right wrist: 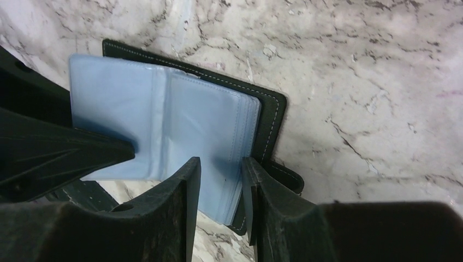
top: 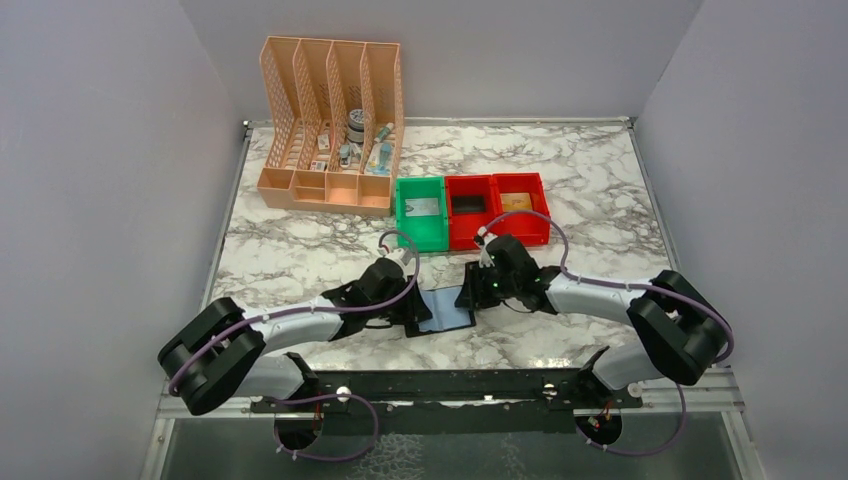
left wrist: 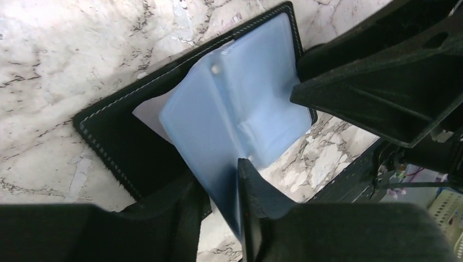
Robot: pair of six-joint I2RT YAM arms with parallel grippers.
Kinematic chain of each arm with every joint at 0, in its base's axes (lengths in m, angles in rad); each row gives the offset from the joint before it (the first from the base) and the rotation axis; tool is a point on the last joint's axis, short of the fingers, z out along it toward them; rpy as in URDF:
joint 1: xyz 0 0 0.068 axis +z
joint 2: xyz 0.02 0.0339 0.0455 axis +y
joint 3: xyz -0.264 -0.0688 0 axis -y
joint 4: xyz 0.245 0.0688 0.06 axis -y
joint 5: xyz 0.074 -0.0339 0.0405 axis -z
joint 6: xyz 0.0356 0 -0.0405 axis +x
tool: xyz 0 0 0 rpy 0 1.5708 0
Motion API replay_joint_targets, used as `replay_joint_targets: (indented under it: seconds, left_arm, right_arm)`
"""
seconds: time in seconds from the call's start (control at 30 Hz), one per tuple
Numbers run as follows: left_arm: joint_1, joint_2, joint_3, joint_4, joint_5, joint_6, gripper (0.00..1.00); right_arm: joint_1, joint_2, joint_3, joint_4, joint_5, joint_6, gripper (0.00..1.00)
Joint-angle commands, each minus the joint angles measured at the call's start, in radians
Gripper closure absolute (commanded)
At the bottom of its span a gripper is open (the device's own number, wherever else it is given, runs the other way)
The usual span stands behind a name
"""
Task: Take the credit cards out of the card holder
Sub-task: Adjust the card holder at the center of the board.
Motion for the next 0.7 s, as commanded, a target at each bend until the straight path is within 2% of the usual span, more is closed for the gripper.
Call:
replay_joint_targets:
  seconds: [0.0,0.1,0.27,0.33,0.4,0.5,0.6,0.67]
  left_arm:
    - [-0.014,-0.005,0.012,0.064,-0.024,-0.027,0.77]
    - [-0.013,-0.027,0.001,0.062,-0.051,-0.036,0.86]
    - [-0.013,-0.042,0.047,-0.115,-0.127,0.01,0.87]
    - [-0.014,-0.04,0.062,-0.15,-0.135,0.023,0.84]
    - [-0.015,-0.035,0.072,-0.173,-0.138,0.034,0.73]
    - [-0.018,-0.024,0.081,-0.177,-0.133,0.046,0.72]
    - [-0.03,0.007,0.101,-0.191,-0.127,0.073,0.78]
    - [-0.041,0.028,0.113,-0.209,-0.14,0.083,0.87]
  right_arm:
    - [0.01,0.07,-0.059,-0.008,0.031,0.01,0.65]
    - [0.01,0.064,-0.053,-0.01,0.03,0.014,0.64]
    - [0.01,0.014,-0.028,-0.047,0.049,0.019,0.57]
    - [0.01,0.0,-0.022,-0.055,0.049,0.019,0.55]
    - [0.009,0.008,-0.012,-0.067,0.038,0.015,0.55]
    - [0.01,0.03,-0.009,-0.065,0.014,0.018,0.55]
    - [0.01,0.017,-0.02,-0.064,0.043,0.042,0.56]
    - [0.01,-0.017,-0.03,-0.065,0.071,0.046,0.56]
